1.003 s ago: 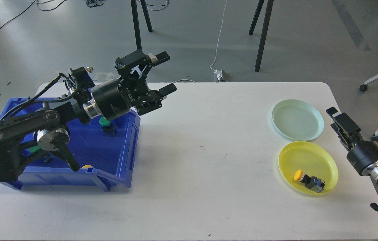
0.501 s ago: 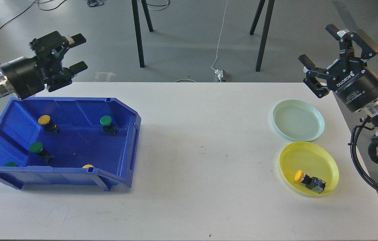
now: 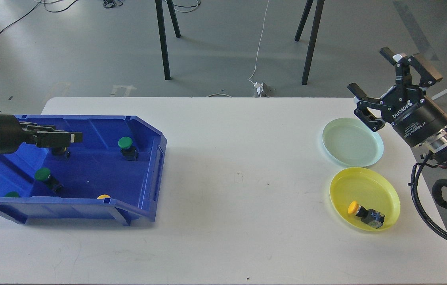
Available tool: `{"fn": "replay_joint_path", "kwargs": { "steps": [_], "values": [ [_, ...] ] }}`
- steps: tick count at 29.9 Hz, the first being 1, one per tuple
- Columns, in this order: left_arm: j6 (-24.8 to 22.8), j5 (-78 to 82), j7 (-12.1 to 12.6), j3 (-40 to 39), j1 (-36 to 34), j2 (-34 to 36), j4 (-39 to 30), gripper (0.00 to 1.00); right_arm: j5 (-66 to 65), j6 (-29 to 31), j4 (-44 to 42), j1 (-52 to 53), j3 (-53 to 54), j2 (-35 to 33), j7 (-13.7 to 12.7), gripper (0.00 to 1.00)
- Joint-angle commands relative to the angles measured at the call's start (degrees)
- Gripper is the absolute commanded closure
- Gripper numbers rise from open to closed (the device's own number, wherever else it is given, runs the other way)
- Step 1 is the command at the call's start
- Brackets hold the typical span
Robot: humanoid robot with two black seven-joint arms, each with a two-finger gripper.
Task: Pass button and place on color plate
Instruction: 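Lower the left gripper into the bin and grasp a green button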
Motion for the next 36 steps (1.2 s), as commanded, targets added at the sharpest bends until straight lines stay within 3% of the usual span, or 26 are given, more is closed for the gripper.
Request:
{"fn": "replay_joint_path", "kwargs": {
  "steps": [1,11,36],
  "values": [
    [0.00,5.86,0.01,0.87,0.20,-0.14,0.73,0.01,0.01,0.00,0.01,-0.41,0.00,-0.02,0.00,0.05],
    [0.00,13.44,0.01,5.89,1.25,-5.67,13.90,0.02,0.01,0.00,0.18,-1.99,0.00,-0.11,0.00,0.05],
    [0.00,13.44,0.01,5.97,4.06,-13.06,23.49,0.02,0.01,0.00,0.36,-3.05,0.00,-1.34,0.00,0.05]
  ]
}}
